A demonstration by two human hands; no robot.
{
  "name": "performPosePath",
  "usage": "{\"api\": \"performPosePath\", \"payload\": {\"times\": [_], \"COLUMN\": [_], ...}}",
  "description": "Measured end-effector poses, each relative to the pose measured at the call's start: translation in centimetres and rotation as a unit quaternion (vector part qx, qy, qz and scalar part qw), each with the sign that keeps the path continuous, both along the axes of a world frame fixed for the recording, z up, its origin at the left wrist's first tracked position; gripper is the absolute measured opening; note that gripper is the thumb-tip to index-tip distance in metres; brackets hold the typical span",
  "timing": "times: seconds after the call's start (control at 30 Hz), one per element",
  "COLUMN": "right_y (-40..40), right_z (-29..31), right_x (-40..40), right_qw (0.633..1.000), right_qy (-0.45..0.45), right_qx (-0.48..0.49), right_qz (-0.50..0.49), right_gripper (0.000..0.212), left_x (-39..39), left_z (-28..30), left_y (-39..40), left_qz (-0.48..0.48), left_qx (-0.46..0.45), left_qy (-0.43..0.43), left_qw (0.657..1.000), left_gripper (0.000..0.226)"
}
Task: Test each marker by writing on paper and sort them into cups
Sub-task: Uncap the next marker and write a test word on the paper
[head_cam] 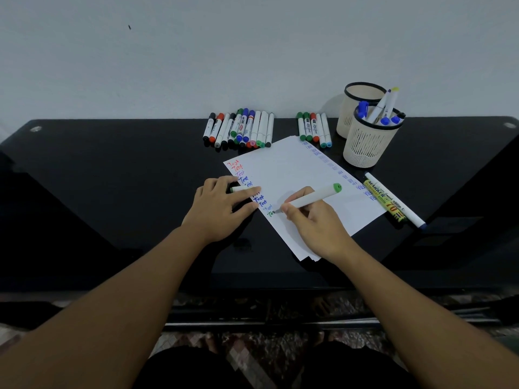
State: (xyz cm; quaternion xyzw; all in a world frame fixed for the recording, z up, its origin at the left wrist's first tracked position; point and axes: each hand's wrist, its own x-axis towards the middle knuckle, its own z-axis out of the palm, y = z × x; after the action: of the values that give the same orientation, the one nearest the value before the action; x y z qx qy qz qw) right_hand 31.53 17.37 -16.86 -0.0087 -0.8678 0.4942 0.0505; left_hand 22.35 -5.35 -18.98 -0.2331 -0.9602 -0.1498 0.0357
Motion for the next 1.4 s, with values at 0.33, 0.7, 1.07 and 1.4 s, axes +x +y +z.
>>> {"api": "performPosePath", "payload": {"times": [0.33,0.7,1.07,1.4], "right_y": [0.0,-0.1,0.8,0.5], "right_z": [-0.1,0.3,0.7,2.8], "right_x": [0.0,0.1,0.2,-1.6], "right_qw": [1.0,0.999,0.995,0.977], "right_qy": [0.012,0.025,-0.037,-0.07], "right_qx": [0.009,-0.02,-0.044,-0.203], "right_qz": [-0.006,-0.019,0.081,-0.02], "right_gripper": [0.006,0.006,0.08,0.021], "left_x": [0.1,0.2,0.1,0.6], "left_z": [0.1,0.3,-0.3,0.6], "left_y": [0.0,0.1,-0.2,-0.3], "left_qz": [-0.001,-0.005,0.026,0.006], "left_qx": [-0.005,0.001,0.142,0.175], "left_qy": [0.004,0.009,0.03,0.041], "left_qw": [1.0,1.0,0.989,0.984], "left_gripper": [0.043,0.047,0.029,0.019]}}
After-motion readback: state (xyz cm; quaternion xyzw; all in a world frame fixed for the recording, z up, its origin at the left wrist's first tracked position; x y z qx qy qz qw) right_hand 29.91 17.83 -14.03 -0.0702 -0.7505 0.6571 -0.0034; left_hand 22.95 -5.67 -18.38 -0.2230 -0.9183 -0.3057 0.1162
